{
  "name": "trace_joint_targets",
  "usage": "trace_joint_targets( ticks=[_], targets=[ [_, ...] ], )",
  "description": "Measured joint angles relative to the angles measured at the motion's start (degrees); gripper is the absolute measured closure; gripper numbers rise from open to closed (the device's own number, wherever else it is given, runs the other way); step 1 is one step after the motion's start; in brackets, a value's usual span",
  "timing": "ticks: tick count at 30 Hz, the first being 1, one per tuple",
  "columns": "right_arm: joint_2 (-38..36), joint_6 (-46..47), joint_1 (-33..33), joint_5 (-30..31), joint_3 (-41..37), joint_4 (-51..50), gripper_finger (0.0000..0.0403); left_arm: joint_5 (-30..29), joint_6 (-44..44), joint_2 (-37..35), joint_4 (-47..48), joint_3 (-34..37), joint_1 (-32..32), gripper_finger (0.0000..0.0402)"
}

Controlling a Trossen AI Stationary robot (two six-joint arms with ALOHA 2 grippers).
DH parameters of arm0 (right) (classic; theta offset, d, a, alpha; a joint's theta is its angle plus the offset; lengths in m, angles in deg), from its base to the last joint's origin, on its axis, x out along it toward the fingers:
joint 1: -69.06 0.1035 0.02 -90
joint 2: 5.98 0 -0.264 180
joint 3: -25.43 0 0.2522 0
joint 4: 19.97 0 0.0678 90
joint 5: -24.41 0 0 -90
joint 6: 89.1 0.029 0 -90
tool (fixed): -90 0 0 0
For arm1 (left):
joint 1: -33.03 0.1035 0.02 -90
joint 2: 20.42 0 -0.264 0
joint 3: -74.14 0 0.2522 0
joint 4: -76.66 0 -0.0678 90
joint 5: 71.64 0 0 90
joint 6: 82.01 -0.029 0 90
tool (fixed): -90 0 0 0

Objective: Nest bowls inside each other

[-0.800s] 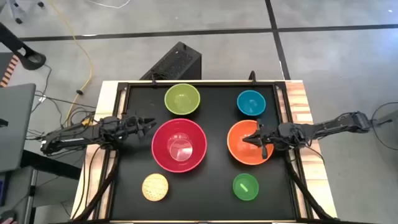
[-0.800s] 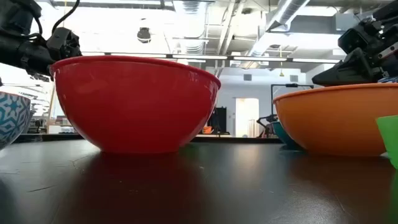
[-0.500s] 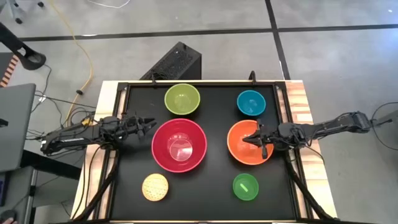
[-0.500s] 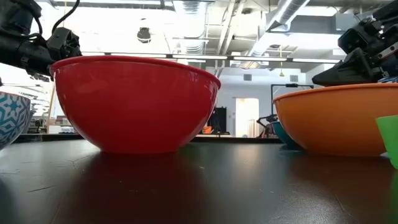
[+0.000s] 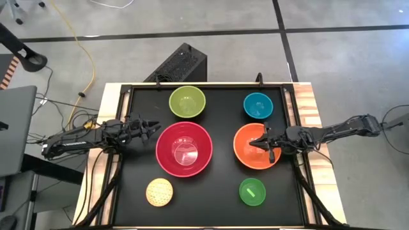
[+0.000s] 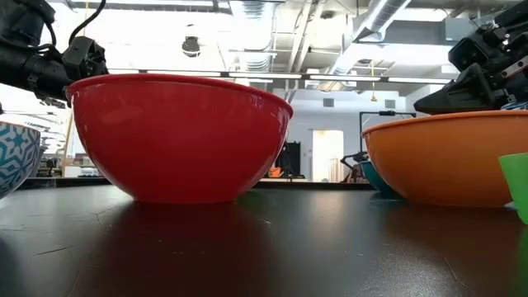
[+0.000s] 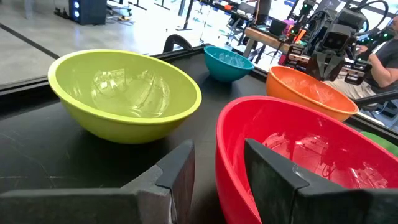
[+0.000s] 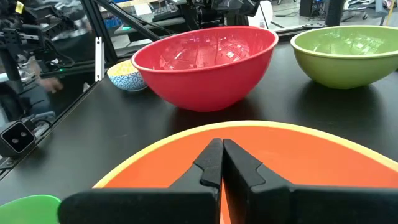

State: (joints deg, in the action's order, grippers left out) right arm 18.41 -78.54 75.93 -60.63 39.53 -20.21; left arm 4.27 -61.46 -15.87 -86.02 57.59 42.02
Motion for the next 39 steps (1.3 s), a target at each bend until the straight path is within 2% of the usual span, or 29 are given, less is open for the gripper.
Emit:
trace_joint_targets(
  ticks=[31,36,39],
  targets=[
    [0.01,-0.01,0.00,0.00,0.00,0.01,0.0372,-0.19,-0.01,0.00,-0.11,0.00,-0.02,0.0274],
    [0.01,-0.01,0.00,0.00,0.00,0.00,0.0372,-11.01,-0.11,0.07,-0.73,0.00,0.00,0.0274],
    [0.01,0.00,-0.01,0.00,0.00,-0.01,0.0372,-13.94,-0.11,0.07,-0.76,0.00,0.00,0.0274]
  ],
)
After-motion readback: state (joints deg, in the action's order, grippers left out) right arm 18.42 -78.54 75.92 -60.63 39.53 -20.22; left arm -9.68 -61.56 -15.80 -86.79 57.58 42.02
